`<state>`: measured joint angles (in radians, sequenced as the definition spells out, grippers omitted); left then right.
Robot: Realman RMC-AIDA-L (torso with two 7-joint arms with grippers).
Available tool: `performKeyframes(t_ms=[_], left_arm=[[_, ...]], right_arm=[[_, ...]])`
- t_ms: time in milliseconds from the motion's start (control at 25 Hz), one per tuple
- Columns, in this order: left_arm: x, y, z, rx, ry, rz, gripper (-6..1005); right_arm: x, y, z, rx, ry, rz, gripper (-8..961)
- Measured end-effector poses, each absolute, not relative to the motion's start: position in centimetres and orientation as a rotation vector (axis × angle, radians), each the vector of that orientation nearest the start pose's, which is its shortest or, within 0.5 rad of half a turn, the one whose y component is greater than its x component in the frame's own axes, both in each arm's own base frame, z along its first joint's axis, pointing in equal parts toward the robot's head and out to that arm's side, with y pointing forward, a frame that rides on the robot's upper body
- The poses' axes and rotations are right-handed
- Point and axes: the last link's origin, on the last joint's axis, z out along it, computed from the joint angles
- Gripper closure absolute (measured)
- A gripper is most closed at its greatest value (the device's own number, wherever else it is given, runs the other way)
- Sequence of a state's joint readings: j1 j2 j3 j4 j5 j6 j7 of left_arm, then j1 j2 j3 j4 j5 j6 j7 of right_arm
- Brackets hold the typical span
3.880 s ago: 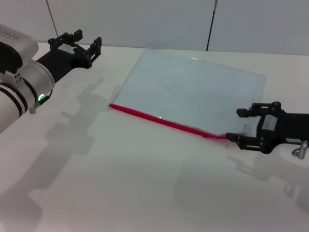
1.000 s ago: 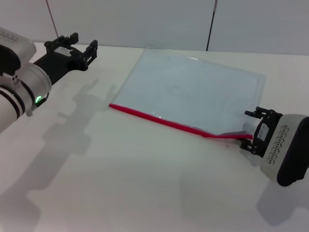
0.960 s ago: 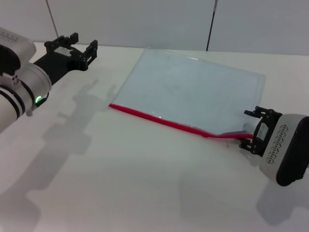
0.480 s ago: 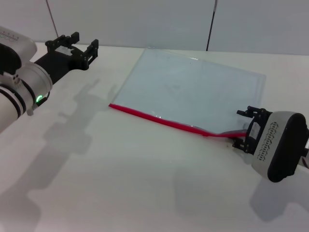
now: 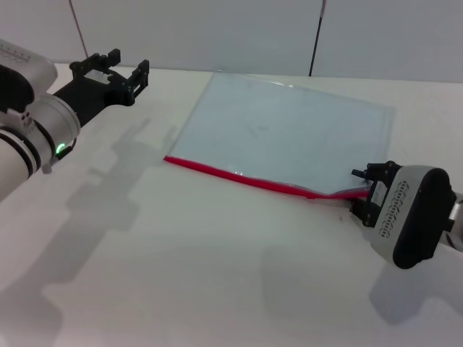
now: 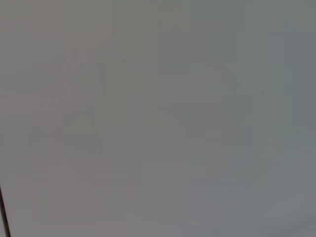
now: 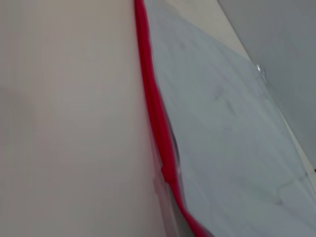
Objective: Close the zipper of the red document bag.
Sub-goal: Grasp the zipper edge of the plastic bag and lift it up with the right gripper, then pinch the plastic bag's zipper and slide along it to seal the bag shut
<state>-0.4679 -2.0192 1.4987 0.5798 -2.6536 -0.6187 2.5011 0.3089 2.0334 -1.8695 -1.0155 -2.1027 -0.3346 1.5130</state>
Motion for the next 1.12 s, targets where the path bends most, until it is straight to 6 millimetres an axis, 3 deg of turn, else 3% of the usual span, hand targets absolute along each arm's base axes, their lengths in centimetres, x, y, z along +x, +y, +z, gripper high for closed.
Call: performKeyframes(t_ms=[160, 360, 480, 720, 920, 1120], left_arm=[[-27.6, 41.1, 0.8, -1.916, -0.521, -0.578, 448], [-27.6, 41.1, 0.9, -1.914, -0.52, -0.579, 448], [-27.6, 41.1, 1.0, -1.913, -0.526, -0.582, 449], [-27.1, 41.1, 0.7, -1.963, -0.539, -0.593, 449], [-24.8, 41.0, -0.3, -2.144, -0.487, -0.56, 449], [-22.0, 40.6, -1.7, -2.331, -0.314, -0.45, 449]], right_arm=[[26.0, 35.5, -7.3, -2.382, -0.185, -0.293, 535], [25.7, 35.7, -7.1, -2.361, -0.185, -0.279, 613], [25.3, 35.8, -6.9, -2.347, -0.172, -0.255, 762], [23.6, 35.2, -6.1, -2.32, -0.14, -0.164, 785], [22.1, 34.6, -5.5, -2.302, -0.138, -0.095, 804], [21.8, 34.7, -5.5, -2.31, -0.124, -0.081, 852]])
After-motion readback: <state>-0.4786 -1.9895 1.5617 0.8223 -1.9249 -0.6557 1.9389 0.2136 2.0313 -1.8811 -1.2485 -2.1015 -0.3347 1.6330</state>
